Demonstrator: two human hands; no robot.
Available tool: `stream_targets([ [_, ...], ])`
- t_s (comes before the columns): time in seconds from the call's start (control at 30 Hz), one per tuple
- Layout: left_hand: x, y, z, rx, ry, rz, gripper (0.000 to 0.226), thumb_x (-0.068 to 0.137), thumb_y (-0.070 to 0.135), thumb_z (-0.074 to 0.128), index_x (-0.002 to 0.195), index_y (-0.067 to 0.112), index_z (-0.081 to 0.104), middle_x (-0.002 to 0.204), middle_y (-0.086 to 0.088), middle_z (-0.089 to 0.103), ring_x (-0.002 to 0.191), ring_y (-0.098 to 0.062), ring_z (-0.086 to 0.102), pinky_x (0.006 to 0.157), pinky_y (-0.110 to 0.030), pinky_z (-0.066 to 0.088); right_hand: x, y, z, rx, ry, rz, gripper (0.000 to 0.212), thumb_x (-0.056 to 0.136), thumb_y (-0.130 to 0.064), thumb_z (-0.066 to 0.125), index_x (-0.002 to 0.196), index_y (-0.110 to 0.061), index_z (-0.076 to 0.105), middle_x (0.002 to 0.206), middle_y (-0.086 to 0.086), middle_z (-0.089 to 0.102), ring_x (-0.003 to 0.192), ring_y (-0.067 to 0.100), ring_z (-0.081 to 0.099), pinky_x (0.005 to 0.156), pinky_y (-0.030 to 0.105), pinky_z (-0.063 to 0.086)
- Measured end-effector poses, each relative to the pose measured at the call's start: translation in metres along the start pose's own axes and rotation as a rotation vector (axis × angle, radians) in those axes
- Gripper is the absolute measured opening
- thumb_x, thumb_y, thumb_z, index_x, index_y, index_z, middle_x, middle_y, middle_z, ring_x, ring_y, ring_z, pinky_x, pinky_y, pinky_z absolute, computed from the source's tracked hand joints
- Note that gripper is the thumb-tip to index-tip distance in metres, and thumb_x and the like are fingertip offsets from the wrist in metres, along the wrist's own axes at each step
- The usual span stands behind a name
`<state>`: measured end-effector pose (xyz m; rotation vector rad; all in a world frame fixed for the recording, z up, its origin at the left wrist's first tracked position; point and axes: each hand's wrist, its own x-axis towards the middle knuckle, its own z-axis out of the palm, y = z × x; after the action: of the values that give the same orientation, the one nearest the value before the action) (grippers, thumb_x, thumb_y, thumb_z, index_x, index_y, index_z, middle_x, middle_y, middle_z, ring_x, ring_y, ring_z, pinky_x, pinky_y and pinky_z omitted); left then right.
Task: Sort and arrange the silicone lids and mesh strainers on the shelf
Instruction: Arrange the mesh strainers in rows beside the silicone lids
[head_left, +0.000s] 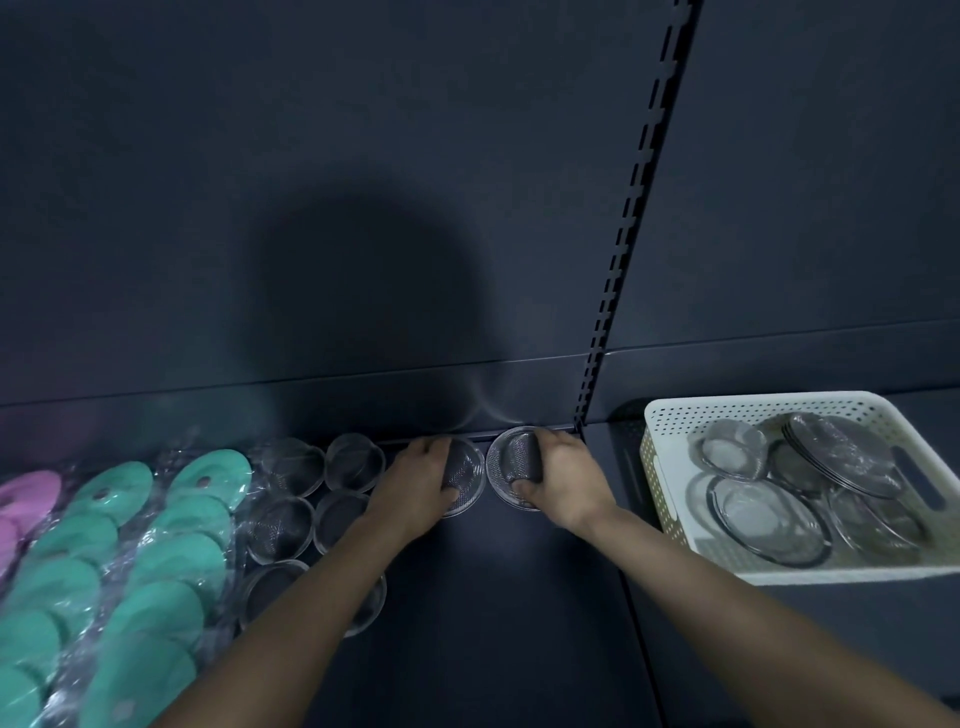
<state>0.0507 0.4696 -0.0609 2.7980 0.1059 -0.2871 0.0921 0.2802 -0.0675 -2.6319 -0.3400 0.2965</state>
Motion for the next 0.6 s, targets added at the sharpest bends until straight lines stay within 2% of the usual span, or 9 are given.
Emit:
stream_targets([
  [0.13, -0.002, 0.001, -0.001, -0.009, 0.009, 0.015, 0.069, 0.086, 0.025, 0.064, 0.144, 0.014, 0.029, 0.145, -0.01, 0.035, 0.13, -0.028, 0.04, 0.107, -0.034, 0.035, -0.004, -0.003, -0.001, -0.011, -0.005, 0.019, 0.062, 0.078, -0.034, 0.071, 0.13, -0.01, 0.044, 0.131, 0.008, 0.051, 0.125, 0.027, 0.043, 0.102, 0.036, 0.041],
  [0.27, -0.006, 0.003, -0.003, -0.044, 0.034, 0.026, 0.07, 0.085, 0.027, 0.064, 0.144, 0.012, 0.031, 0.145, -0.009, 0.035, 0.132, -0.026, 0.037, 0.109, -0.03, 0.032, -0.012, -0.005, -0.003, 0.03, -0.035, 0.005, 0.086, 0.08, -0.036, 0.072, 0.147, -0.012, 0.024, 0.15, 0.009, 0.031, 0.137, 0.027, 0.03, 0.112, 0.038, 0.031],
  [0.33, -0.008, 0.005, -0.004, -0.056, 0.054, 0.043, 0.068, 0.085, 0.027, 0.065, 0.143, 0.011, 0.033, 0.144, -0.009, 0.037, 0.132, -0.025, 0.038, 0.109, -0.029, 0.031, -0.018, -0.007, -0.006, 0.077, -0.024, -0.003, 0.09, 0.079, -0.033, 0.073, 0.149, -0.014, 0.02, 0.152, 0.009, 0.027, 0.139, 0.027, 0.028, 0.114, 0.037, 0.028],
  [0.47, -0.014, 0.014, -0.012, -0.101, 0.134, 0.113, 0.063, 0.085, 0.026, 0.064, 0.14, 0.008, 0.04, 0.142, -0.009, 0.04, 0.131, -0.023, 0.039, 0.109, -0.027, 0.031, -0.03, -0.011, -0.025, 0.138, 0.077, -0.071, 0.076, 0.084, -0.021, 0.069, 0.146, -0.011, 0.028, 0.149, 0.008, 0.032, 0.138, 0.023, 0.03, 0.11, 0.027, 0.028],
  [0.6, -0.02, 0.036, -0.023, -0.182, 0.228, 0.204, 0.057, 0.086, 0.025, 0.065, 0.136, 0.007, 0.046, 0.136, -0.009, 0.048, 0.126, -0.021, 0.045, 0.104, -0.027, 0.035, -0.042, -0.007, -0.056, 0.159, 0.185, -0.122, 0.064, 0.085, -0.017, 0.066, 0.142, -0.011, 0.037, 0.145, 0.007, 0.038, 0.135, 0.021, 0.036, 0.108, 0.023, 0.028],
])
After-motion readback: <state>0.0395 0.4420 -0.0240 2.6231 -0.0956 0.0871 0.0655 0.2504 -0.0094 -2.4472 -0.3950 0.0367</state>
